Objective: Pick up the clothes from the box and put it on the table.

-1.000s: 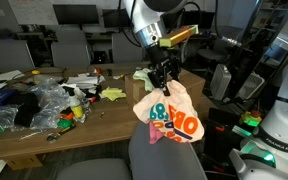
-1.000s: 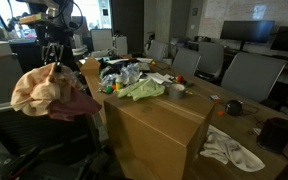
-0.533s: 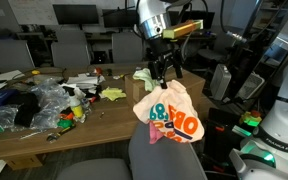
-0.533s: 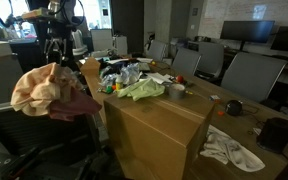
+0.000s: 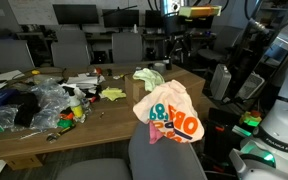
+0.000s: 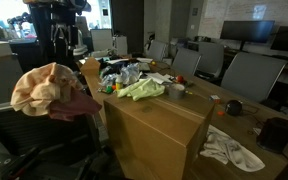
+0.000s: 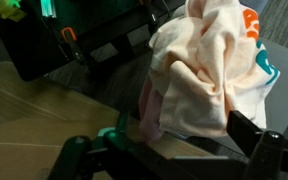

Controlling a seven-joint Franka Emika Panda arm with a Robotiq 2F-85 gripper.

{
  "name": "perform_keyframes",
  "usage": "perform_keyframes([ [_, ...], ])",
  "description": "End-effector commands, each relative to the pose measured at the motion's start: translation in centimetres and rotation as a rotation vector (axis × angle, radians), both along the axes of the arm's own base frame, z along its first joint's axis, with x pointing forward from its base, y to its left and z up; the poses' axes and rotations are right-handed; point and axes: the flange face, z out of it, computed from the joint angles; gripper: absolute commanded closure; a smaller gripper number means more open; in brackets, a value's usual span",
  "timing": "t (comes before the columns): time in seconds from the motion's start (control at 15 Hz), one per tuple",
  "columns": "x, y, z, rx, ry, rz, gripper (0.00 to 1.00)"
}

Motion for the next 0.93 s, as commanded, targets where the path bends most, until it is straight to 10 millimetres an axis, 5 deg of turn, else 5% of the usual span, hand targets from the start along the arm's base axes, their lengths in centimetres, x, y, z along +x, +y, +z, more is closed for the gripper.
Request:
perform_keyframes([
  [0.0,-2.1,-2.5,1.5,0.023,-0.107,-0.102,0.0],
  [0.87,-6.9,-11.0,-1.2,-0.019,-0.396,-0.578,0.0],
])
